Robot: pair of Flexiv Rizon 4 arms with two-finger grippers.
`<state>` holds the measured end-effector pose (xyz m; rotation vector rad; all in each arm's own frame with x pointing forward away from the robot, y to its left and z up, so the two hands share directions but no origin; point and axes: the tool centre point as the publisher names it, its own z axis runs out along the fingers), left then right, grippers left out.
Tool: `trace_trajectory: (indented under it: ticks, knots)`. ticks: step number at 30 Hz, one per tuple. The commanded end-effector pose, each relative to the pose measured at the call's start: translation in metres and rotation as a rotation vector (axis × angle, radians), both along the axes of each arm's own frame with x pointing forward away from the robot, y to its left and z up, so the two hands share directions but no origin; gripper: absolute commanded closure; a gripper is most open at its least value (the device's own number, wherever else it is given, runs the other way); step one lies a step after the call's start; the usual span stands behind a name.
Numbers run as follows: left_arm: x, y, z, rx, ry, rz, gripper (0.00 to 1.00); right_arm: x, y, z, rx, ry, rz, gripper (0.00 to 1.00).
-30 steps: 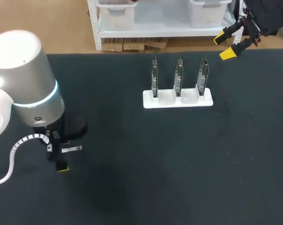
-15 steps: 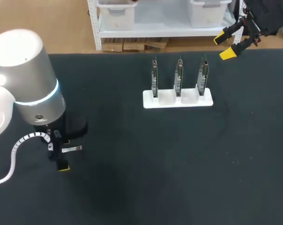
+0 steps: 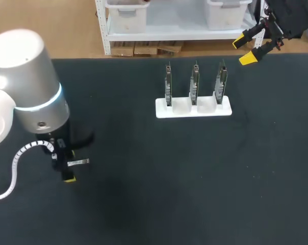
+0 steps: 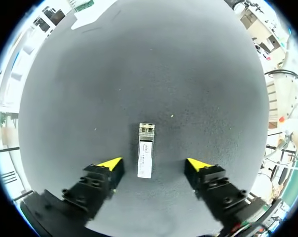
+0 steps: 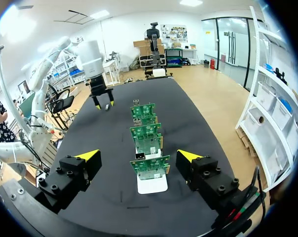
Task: Pick up the optical module with the left hand, and insert it into the network port with the right hand.
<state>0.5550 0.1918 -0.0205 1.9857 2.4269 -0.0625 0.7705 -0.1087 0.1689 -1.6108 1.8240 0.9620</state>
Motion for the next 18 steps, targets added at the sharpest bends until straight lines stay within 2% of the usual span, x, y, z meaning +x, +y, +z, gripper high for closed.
trace_trajectory:
  ticks: [1, 18]
  knots:
    - [0.0033, 0.0015, -0.0088, -0.002, 0.008, 0.003, 1.00, -0.0011, 0.0000, -0.0001, 0.000, -0.002, -0.002, 0.00]
    - [-0.0024, 0.0054, -0.0104, -0.013, 0.006, 0.042, 1.00, -0.0011, 0.0000, -0.0001, 0.000, -0.002, -0.002, 0.00]
